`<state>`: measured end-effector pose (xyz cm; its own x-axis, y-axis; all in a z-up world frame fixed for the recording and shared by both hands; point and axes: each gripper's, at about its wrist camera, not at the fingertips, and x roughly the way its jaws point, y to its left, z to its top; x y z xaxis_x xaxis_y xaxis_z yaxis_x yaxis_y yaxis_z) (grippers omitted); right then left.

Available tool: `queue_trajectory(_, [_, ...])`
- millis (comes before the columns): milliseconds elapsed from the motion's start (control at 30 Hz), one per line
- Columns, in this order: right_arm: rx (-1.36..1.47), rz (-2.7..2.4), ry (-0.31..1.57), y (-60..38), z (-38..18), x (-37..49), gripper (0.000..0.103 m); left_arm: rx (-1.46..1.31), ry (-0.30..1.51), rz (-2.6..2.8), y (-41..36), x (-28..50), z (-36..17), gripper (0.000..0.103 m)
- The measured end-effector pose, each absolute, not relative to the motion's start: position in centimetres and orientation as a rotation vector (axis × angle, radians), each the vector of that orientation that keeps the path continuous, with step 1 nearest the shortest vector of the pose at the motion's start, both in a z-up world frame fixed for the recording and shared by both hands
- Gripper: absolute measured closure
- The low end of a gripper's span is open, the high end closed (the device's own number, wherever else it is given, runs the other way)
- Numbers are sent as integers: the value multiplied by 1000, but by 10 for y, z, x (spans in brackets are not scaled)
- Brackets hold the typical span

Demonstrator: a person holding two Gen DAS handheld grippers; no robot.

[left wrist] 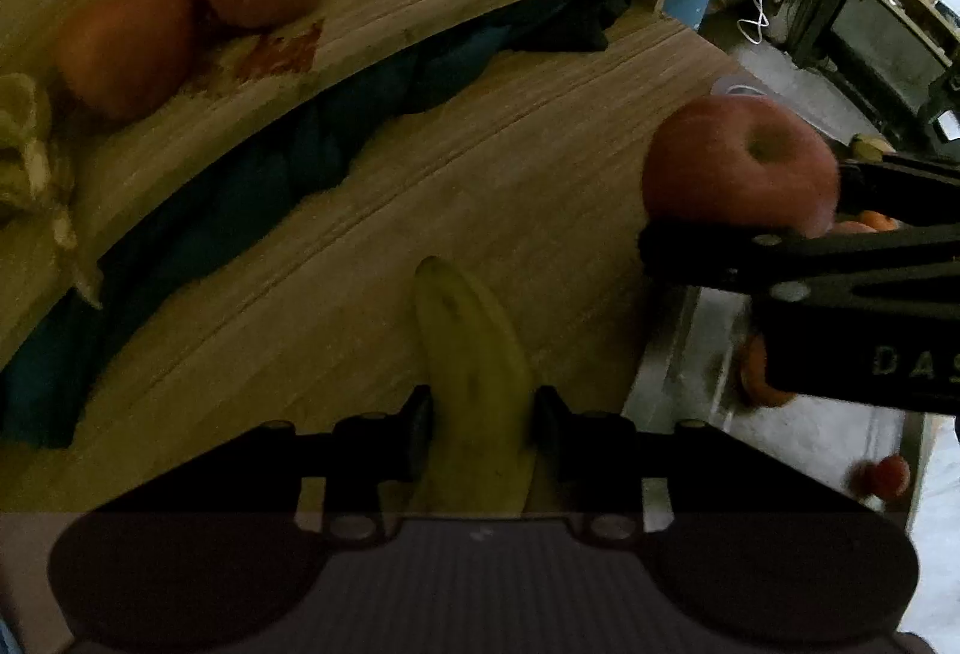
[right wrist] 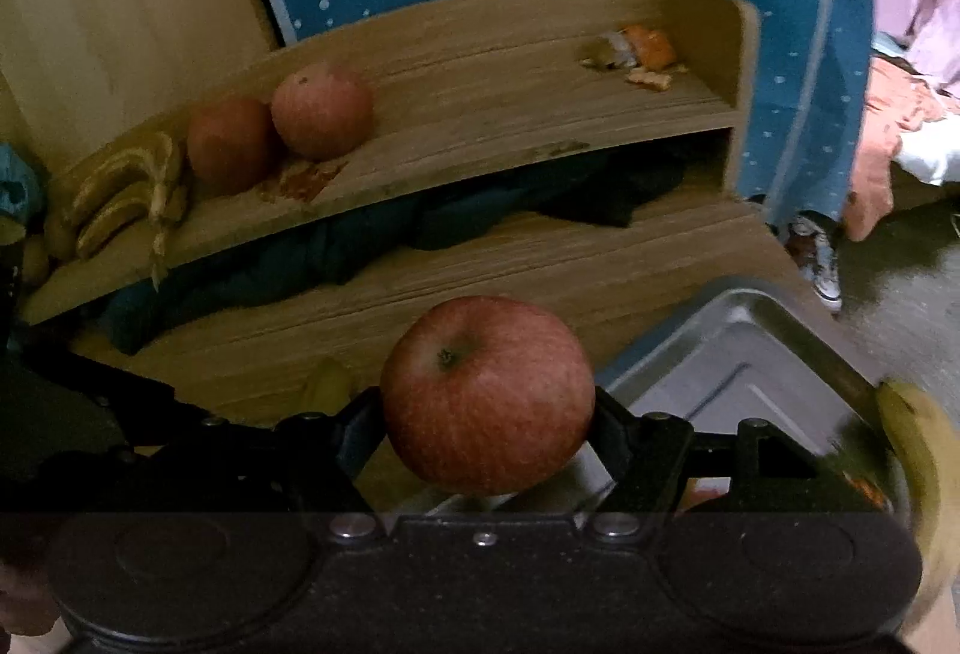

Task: Organize fruits
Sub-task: 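Carry the apple and banana in both tools over the metal tray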

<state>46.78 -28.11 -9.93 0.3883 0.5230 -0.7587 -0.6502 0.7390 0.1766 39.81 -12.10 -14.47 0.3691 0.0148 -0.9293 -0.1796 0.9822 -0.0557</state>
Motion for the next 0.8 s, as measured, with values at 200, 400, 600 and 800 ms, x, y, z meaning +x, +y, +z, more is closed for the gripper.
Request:
queue_trajectory(200, [-125, 696, 886, -299, -90, 440, 31, -140, 1174, 76, -130, 383, -133, 64])
queue_trajectory(400, [-92, 640, 877, -320, -83, 406, 31, -116, 1139, 26, -140, 367, -115, 63])
queue_trajectory(600, [-70, 579, 874, -341, -81, 373, 31, -92, 1114, -36, -156, 351, -104, 63])
queue_trajectory(800, [-54, 521, 875, -364, -78, 347, 31, -78, 1095, -93, -174, 341, -96, 63])
